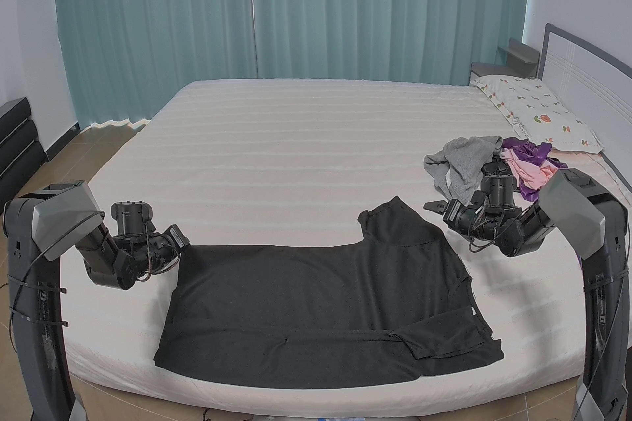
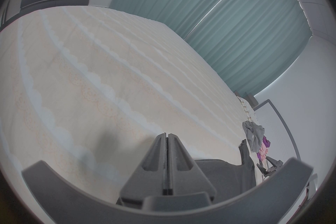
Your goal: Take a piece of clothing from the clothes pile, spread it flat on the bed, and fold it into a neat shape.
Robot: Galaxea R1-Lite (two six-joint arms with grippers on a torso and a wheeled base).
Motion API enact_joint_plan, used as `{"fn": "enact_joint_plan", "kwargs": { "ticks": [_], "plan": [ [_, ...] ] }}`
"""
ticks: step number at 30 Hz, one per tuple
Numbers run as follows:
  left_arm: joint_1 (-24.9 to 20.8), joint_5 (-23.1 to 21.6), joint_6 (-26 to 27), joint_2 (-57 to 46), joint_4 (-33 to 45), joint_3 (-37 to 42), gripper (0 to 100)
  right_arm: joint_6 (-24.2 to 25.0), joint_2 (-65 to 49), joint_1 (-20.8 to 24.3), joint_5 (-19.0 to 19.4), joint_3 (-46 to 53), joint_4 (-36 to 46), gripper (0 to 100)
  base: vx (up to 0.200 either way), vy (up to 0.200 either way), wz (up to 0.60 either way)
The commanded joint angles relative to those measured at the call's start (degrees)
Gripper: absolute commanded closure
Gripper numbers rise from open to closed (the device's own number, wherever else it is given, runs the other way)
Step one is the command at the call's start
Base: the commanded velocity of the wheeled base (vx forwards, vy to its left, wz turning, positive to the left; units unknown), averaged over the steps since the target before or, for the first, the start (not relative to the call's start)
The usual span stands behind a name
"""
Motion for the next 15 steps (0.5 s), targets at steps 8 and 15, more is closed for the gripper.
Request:
{"fn": "enact_joint_plan", "kwargs": {
  "ticks": [8, 15],
  "plan": [
    [0.10, -0.02, -0.09, 0.05, -0.11, 0.12, 100, -0.30, 6.90, 0.15, -0.91, -7.68, 1.92, 0, 0.000, 0.000, 0.00],
    [0.10, -0.02, -0.01, 0.13, -0.11, 0.03, 100, -0.38, 7.16, 0.33, -0.82, -7.68, 2.80, 100, 0.000, 0.000, 0.00]
  ]
}}
